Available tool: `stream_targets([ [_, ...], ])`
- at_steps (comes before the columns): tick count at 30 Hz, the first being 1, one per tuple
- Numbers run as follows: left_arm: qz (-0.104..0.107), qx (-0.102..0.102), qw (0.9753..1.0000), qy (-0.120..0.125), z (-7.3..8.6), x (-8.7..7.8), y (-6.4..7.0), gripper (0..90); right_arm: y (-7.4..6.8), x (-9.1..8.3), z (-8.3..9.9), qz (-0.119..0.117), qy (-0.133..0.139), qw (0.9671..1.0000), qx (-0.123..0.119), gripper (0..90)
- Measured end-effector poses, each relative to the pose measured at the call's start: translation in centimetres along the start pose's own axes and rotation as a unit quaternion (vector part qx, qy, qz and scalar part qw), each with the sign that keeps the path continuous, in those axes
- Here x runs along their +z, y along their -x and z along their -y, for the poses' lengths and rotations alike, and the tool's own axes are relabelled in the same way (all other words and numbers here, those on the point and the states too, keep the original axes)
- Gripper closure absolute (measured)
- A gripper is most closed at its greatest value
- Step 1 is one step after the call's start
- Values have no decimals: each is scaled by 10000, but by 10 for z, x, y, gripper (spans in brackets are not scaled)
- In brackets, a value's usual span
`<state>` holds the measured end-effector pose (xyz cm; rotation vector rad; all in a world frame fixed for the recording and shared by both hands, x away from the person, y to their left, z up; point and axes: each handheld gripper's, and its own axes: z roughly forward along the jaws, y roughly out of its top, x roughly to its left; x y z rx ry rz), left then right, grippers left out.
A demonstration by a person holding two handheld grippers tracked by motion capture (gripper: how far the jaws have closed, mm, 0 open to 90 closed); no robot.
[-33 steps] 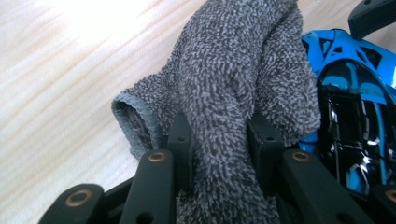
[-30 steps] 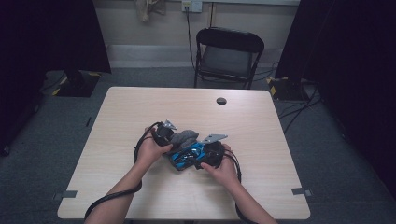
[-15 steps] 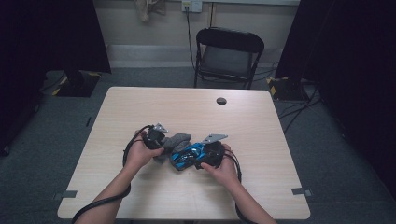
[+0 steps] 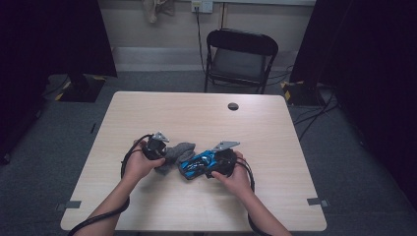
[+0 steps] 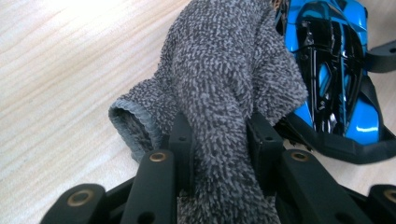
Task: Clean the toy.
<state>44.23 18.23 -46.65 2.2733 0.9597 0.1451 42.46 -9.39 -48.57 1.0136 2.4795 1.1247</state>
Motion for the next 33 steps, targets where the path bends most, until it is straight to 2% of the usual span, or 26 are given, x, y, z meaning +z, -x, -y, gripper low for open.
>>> stream_targets([
  [19,-11,-44,10000,-52,16,-17,-4,684,0,0,0,0,1,10000,9,129],
  [23,-37,-154,9999,43,17,-25,-10,683,0,0,0,-2,4,10000,5,129],
  [29,-132,-224,9994,241,3,-28,-17,682,0,0,0,-6,1,10000,-2,129],
  [33,-162,-231,9991,307,-14,-19,-16,681,0,0,0,-7,-16,10000,-11,129],
])
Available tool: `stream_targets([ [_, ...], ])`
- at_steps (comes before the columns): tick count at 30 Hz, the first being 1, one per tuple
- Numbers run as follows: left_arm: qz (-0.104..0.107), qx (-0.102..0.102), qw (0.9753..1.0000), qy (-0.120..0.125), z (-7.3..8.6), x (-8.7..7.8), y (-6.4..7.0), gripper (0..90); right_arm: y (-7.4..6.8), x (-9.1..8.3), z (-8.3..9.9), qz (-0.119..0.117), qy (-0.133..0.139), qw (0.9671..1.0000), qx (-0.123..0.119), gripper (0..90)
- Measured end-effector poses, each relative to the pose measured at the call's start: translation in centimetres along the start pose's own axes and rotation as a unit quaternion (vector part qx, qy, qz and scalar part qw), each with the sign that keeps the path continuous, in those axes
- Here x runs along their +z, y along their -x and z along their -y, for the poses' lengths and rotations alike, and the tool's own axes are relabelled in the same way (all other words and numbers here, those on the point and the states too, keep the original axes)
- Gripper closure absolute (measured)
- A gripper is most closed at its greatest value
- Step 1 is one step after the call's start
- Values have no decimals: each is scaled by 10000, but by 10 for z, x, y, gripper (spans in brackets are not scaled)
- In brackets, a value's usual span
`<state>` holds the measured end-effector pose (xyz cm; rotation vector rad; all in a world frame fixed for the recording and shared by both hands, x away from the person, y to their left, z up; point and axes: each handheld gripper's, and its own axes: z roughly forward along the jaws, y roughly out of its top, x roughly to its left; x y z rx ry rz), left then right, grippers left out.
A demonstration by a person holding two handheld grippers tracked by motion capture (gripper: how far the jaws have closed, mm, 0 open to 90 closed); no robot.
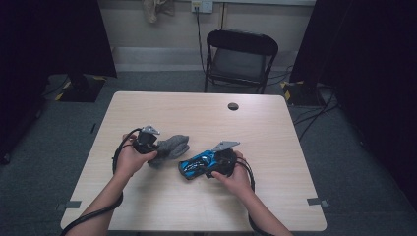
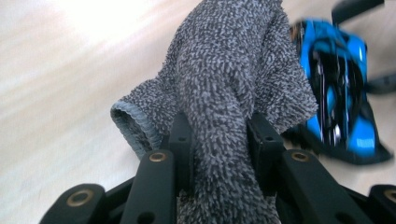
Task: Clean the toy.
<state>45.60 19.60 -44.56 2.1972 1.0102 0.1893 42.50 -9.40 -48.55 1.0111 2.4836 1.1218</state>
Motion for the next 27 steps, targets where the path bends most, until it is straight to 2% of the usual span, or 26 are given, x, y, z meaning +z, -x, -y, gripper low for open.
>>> stream_targets([
  [5,61,47,10000,51,-18,22,8,680,0,0,0,-1,18,10000,2,128],
  [13,47,213,9997,-90,-38,49,18,679,0,0,1,1,22,10000,3,128],
  [21,-1,188,9997,-158,-45,69,24,679,0,0,0,-5,14,10000,-2,128],
  [27,-9,243,9995,-197,-47,79,28,678,0,0,0,-8,17,10000,-4,128],
])
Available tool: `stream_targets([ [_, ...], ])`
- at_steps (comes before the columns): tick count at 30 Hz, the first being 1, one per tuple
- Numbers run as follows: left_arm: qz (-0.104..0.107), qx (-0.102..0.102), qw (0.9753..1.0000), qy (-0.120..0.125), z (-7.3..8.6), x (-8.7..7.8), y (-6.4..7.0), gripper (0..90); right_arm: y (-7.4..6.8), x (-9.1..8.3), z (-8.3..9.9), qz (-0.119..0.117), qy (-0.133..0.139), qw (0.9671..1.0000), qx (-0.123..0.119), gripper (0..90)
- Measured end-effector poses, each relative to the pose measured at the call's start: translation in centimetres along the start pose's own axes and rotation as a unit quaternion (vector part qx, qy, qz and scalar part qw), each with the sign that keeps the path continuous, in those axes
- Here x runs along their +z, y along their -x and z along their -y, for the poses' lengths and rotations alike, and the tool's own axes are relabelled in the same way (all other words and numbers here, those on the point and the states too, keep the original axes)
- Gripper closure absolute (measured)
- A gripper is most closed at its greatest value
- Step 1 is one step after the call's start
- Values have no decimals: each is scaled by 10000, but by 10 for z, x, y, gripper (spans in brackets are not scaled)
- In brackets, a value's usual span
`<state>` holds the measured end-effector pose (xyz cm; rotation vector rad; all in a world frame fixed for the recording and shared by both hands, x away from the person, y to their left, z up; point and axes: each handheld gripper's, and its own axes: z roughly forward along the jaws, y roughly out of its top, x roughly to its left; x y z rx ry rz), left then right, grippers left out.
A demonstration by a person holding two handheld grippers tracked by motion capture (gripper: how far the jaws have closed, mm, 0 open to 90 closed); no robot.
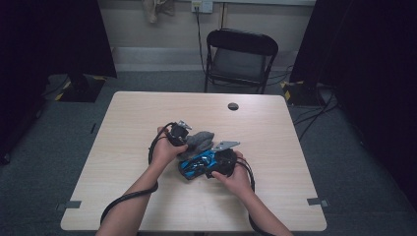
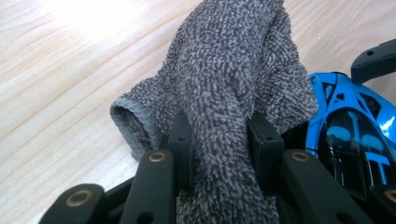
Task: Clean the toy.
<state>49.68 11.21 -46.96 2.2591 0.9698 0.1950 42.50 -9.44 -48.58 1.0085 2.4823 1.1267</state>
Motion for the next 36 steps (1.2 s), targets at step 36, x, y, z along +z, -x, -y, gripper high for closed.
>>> stream_targets([
  [36,411,215,9987,-189,20,-24,1,681,0,0,0,2,2,10000,20,129],
])
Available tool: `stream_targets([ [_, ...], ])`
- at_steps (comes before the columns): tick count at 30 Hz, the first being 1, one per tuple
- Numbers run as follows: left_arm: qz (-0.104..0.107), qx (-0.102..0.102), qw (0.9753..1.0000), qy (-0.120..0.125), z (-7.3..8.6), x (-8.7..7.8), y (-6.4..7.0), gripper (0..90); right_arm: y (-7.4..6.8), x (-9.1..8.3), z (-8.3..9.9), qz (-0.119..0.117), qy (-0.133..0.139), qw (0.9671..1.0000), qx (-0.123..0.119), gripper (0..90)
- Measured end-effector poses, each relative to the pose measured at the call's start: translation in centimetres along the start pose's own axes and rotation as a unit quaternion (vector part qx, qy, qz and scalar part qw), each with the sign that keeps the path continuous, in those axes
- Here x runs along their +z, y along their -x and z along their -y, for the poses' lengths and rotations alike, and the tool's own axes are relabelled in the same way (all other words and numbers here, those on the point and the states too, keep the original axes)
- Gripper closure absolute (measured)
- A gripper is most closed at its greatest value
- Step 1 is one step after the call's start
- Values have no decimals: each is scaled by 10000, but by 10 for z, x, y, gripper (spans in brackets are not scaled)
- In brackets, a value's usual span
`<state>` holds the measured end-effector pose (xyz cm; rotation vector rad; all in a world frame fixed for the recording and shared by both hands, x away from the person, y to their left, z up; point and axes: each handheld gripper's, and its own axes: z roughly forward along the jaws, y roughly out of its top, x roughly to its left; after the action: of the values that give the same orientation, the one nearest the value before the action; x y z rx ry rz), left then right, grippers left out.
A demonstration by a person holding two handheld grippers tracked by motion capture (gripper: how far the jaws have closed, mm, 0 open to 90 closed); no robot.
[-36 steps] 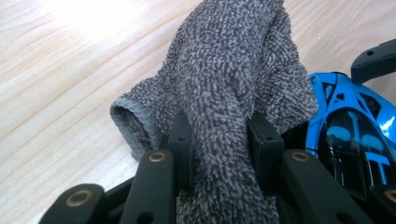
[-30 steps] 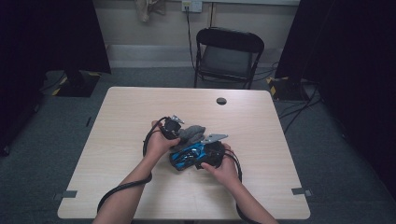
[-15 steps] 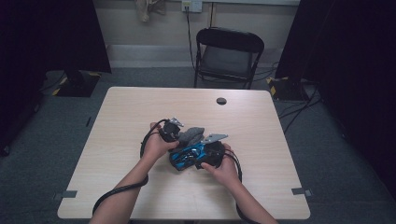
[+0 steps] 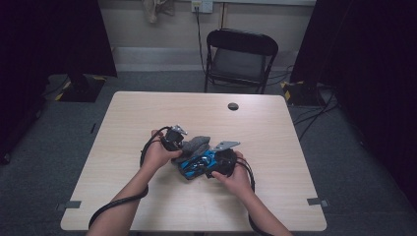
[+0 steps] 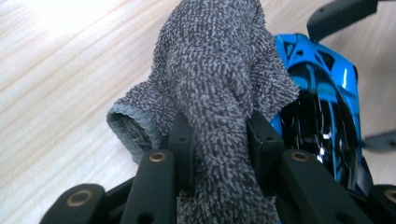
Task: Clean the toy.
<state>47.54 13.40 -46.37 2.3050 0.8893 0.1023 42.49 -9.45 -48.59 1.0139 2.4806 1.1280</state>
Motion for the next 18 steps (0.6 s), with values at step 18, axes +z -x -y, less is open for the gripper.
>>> stream_targets([
  [18,75,-58,10000,9,21,-21,-4,681,0,0,-1,-1,-28,10000,-12,128],
])
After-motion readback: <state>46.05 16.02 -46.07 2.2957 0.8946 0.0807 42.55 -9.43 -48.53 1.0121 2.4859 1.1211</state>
